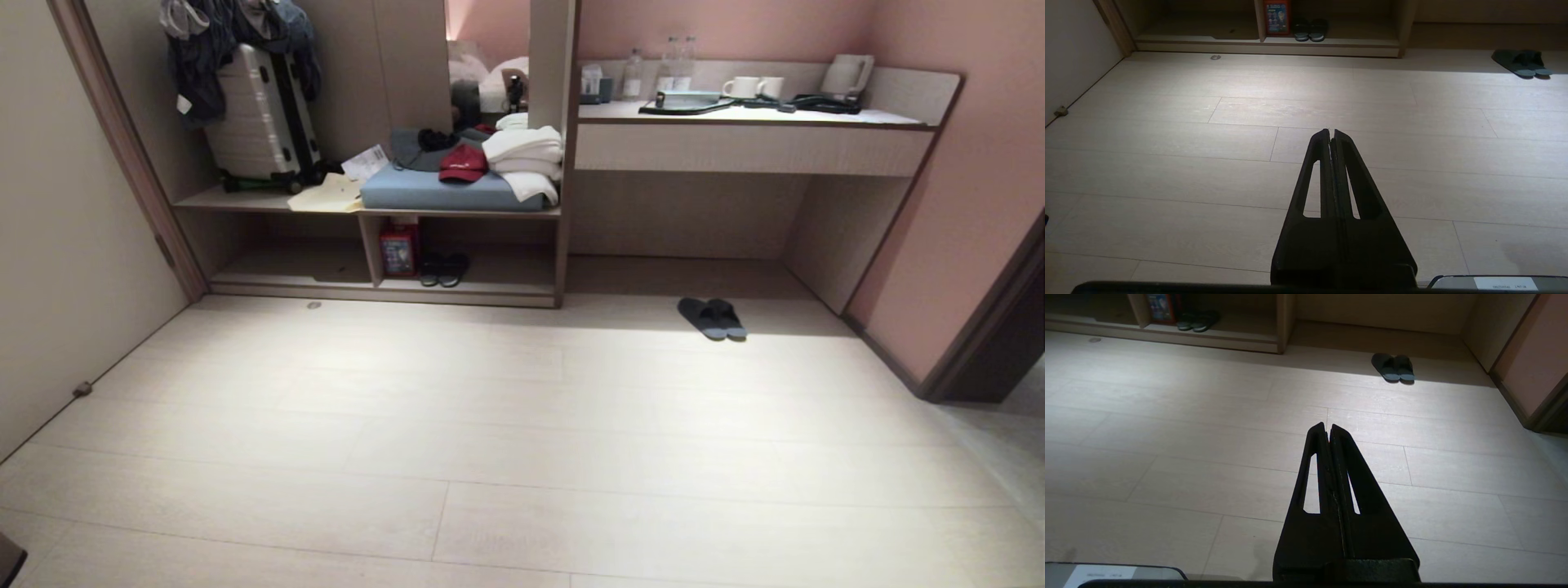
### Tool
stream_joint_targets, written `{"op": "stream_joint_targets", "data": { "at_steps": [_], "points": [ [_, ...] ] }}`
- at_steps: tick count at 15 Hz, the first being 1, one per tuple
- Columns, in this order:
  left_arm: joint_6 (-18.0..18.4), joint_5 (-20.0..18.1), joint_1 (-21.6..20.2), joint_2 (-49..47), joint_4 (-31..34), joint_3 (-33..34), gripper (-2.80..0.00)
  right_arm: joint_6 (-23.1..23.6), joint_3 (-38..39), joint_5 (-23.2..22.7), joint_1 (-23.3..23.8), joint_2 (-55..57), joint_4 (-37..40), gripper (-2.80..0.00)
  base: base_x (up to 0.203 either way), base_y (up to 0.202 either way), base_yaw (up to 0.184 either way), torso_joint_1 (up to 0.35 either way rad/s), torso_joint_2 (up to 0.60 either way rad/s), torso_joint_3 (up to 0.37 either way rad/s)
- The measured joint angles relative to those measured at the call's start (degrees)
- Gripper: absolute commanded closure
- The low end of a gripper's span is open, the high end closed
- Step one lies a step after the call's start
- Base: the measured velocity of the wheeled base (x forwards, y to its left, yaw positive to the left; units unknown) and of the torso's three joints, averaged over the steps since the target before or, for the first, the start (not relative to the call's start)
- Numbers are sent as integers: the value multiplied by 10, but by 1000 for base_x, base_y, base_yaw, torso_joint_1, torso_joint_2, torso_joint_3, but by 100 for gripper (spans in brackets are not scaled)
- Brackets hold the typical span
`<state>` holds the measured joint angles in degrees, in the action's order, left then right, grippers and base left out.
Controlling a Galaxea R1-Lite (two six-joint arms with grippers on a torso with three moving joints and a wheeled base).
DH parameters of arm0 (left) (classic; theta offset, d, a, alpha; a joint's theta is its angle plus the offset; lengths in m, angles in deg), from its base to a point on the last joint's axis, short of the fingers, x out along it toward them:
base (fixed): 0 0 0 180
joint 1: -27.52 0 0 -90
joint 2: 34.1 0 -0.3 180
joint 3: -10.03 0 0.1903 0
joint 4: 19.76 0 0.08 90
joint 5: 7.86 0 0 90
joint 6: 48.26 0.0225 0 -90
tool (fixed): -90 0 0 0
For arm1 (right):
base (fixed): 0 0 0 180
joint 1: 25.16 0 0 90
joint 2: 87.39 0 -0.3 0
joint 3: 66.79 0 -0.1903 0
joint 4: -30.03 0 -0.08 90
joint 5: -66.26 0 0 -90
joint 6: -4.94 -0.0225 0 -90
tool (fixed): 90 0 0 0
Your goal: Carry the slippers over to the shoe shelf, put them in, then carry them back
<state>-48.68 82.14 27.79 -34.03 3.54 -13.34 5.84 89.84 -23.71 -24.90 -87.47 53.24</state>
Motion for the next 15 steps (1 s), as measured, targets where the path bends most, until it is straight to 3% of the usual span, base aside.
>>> {"op": "stream_joint_targets", "data": {
  "at_steps": [15],
  "points": [
    [12,0,0,0,2,0,0,28,0,-6,0,0,2,0,0,0,0,0,0,0]
  ]
}}
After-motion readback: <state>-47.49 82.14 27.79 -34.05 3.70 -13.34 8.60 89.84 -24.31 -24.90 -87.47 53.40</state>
